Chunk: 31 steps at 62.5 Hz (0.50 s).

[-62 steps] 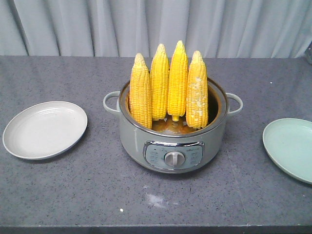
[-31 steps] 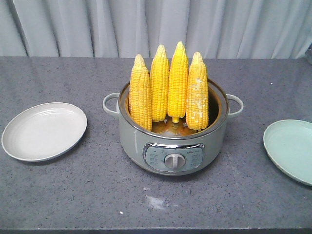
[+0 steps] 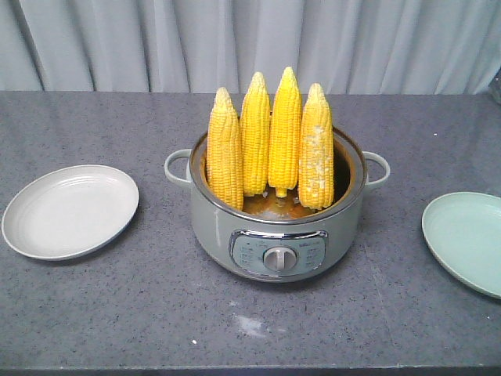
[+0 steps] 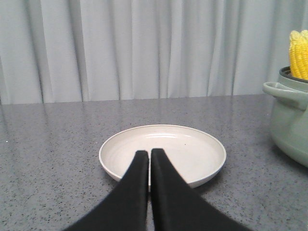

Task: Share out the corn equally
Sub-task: 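Drive closer and center the base on the corn pot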

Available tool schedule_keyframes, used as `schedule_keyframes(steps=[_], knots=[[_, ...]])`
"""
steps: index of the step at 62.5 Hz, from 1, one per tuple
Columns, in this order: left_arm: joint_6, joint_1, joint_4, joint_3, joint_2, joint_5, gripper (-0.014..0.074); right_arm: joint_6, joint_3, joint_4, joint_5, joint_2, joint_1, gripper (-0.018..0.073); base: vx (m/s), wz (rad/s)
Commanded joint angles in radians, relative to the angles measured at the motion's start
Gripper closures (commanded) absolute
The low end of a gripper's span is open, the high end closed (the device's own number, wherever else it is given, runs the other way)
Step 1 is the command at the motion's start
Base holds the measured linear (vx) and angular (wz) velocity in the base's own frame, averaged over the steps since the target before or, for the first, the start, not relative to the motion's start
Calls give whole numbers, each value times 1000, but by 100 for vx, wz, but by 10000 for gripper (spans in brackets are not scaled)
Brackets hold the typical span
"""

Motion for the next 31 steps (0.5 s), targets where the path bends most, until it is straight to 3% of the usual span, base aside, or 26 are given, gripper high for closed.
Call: schedule_keyframes(steps=[1,31], knots=[[-11,1,-7,14,-17,-78,603,-1,11,-3,-74,-4,2,563,0,0],[-11,1,-7,14,-17,-78,603,-1,11,-3,-74,-4,2,563,0,0]])
